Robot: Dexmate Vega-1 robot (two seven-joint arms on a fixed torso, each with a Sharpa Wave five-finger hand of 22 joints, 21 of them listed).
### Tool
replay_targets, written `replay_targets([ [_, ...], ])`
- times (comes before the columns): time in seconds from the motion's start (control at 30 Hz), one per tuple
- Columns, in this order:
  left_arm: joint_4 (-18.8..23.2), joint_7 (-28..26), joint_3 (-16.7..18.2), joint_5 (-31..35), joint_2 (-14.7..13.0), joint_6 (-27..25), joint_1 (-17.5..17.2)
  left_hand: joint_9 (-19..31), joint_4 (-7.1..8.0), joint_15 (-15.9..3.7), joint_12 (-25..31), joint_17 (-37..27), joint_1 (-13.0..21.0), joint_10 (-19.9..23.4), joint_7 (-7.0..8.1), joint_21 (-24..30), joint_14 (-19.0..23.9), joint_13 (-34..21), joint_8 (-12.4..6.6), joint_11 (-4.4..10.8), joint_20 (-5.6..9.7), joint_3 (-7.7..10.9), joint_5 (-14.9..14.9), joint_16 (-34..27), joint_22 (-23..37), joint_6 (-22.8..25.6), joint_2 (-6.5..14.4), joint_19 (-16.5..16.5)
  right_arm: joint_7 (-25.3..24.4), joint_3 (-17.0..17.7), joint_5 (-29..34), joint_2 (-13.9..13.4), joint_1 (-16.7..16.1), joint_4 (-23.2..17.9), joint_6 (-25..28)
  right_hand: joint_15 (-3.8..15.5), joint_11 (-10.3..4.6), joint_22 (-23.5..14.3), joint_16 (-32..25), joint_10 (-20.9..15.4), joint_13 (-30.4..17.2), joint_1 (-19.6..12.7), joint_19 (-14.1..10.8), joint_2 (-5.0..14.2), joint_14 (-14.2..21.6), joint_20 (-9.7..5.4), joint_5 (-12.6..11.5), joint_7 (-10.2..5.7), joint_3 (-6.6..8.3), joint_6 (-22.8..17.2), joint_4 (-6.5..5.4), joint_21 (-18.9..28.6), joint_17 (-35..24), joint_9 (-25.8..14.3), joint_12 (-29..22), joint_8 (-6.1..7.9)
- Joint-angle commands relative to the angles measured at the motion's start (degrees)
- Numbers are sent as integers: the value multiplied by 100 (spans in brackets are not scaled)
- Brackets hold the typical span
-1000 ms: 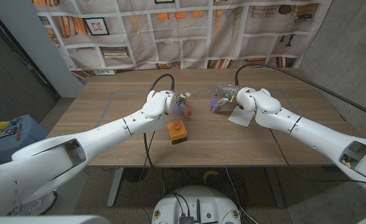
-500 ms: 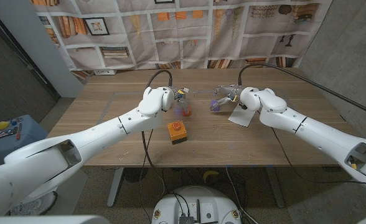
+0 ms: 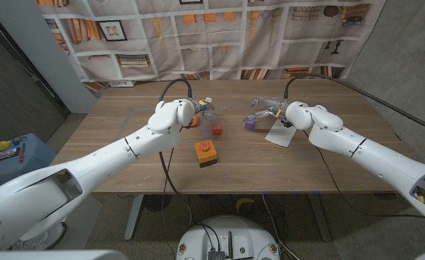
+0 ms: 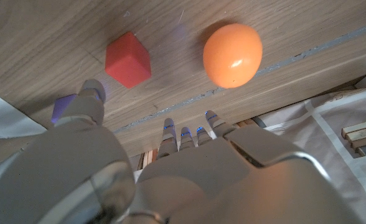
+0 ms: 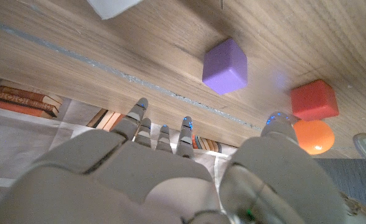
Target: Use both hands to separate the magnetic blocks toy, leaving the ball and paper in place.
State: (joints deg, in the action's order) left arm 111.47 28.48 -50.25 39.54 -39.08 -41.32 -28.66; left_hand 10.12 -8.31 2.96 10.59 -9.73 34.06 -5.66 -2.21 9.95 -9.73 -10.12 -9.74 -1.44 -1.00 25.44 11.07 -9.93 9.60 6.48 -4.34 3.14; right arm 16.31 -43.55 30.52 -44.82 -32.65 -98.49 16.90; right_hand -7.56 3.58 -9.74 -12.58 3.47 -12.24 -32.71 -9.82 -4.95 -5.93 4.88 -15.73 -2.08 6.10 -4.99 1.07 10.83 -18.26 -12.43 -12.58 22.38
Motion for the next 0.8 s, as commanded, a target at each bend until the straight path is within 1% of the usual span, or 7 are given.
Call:
replay_targets([
  [0.03, 354, -1085, 850, -1095, -196, 107, -686, 9, 27, -65, 46, -9, -98, 24, 130, 57, -52, -11, -39, 38, 106, -1, -2, -22, 14, 15, 28, -22, -791, 553, -1038, 2, -467, 88, -310, 103, -17, -5, -60, -110, 0, 120, -64, 91, 25, -45, -35, -103, 27, -33, -46, 23, -13, 26, -49, -62],
  [0.1, 392, -1347, 1037, -1358, -211, 168, -843, 8, 31, -92, 55, -7, -121, 47, 156, 65, -8, -9, -50, 64, 123, -3, -5, -39, 13, 32, 48, -39, -889, 598, -1178, -13, -505, 135, -423, 147, -39, -4, -64, -140, 7, 147, -62, 149, 30, -76, -26, -210, 37, -27, -61, 20, -11, 49, -54, -98],
  [0.27, 464, -1862, 1328, -1846, -294, 297, -1108, 5, 38, -129, 81, -2, -184, 124, 200, 91, 70, -4, -80, 146, 186, -8, -12, -58, 11, 100, 94, -114, -1119, 745, -1575, 29, -625, 215, -535, 261, -128, 0, -89, -189, 24, 203, -99, 238, 97, -192, 5, -283, 47, 7, -82, 27, -1, 95, -56, -184],
  [0.3, 476, -1979, 1393, -1946, -301, 327, -1169, 4, 41, -152, 84, -1, -204, 138, 214, 91, 92, -3, -93, 176, 198, -8, -14, -61, 10, 139, 113, -119, -1198, 782, -1658, 51, -660, 238, -556, 308, -230, 3, -97, -273, 34, 228, -115, 279, 127, -214, 25, -295, 51, -8, -88, 27, 9, 117, -77, -217],
  [0.5, 559, -2607, 1686, -2381, -393, 459, -1475, 2, 58, -205, 101, 2, -287, 213, 279, 100, 170, 1, -109, 256, 247, -18, -27, -71, 10, 215, 177, -162, -1541, 954, -2105, 131, -798, 401, -778, 535, -388, 8, -132, -495, 71, 256, -225, 356, 289, -369, 92, -374, 59, -261, -59, 43, 65, 178, -112, -256],
  [0.63, 490, -3006, 1924, -2754, -382, 629, -1680, 1, 69, -243, 109, 4, -333, 258, 296, 107, 231, 3, -114, 287, 261, -21, -34, -80, 10, 254, 227, -196, -1755, 1044, -2346, 188, -870, 491, -904, 596, -408, 9, -146, -547, 85, 276, -264, 387, 351, -429, 118, -415, 61, -343, -55, 47, 86, 194, -111, -275],
  [0.8, 184, -3397, 2208, -3299, -365, 1176, -1876, 0, 71, -286, 131, 7, -385, 363, 290, 121, 350, 6, -130, 304, 275, -16, -38, -98, 7, 349, 305, -272, -1872, 1132, -2673, 249, -905, 630, -1113, 680, -421, 11, -154, -650, 101, 342, -302, 463, 397, -483, 165, -422, 63, -401, -79, 44, 106, 215, -119, -326],
])
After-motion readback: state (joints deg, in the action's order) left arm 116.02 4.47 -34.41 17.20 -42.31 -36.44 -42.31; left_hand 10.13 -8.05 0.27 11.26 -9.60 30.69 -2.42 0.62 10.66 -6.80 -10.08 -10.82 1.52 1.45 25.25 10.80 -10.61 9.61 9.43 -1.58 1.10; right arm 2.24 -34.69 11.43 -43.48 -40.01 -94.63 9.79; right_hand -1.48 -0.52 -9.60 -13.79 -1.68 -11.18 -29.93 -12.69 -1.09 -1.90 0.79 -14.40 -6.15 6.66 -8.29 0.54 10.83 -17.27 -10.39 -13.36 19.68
